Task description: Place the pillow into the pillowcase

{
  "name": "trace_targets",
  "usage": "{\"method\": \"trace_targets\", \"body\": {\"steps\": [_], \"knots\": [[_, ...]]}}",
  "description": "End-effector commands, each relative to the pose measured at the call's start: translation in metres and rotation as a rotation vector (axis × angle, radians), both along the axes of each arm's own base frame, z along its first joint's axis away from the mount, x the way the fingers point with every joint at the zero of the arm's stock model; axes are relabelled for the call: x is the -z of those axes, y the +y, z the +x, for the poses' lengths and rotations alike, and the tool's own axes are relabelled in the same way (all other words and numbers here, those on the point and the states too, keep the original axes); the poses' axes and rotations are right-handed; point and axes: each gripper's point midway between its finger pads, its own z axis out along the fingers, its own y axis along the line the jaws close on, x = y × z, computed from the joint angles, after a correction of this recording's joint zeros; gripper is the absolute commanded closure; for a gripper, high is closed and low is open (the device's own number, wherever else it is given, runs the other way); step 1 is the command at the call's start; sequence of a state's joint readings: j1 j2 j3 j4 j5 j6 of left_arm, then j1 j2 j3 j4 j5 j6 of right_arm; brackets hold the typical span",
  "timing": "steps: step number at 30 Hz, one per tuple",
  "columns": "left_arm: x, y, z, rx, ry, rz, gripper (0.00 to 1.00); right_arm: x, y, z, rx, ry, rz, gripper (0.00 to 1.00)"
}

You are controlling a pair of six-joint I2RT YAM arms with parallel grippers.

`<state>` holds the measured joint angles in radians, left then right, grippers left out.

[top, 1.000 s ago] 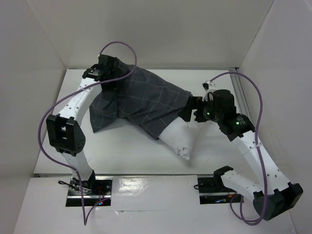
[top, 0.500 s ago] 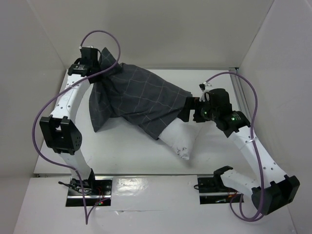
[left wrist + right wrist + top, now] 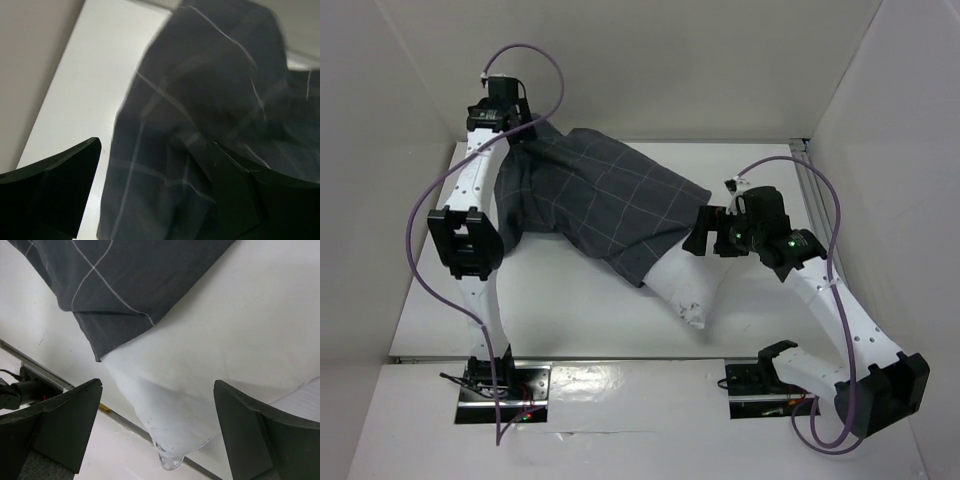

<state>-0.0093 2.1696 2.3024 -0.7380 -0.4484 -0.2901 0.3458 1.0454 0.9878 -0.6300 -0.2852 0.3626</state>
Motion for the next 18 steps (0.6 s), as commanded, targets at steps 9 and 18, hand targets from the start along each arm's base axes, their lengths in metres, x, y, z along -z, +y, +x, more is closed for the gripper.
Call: {"method": "trace_targets", "body": {"steps": [9,18], "knots": [[-0.103,-0.216,-0.131,0.504,-0.160,-0.082,0.63,0.015,-0.023,0.008,0.280,0.049,0.075,0.00],[-0.017,-0.385,-0.280,0.884,0.086,-0.232,0.27,0.015,-0.072,-0.006,0.468,0.063,0.261,0.00]]}}
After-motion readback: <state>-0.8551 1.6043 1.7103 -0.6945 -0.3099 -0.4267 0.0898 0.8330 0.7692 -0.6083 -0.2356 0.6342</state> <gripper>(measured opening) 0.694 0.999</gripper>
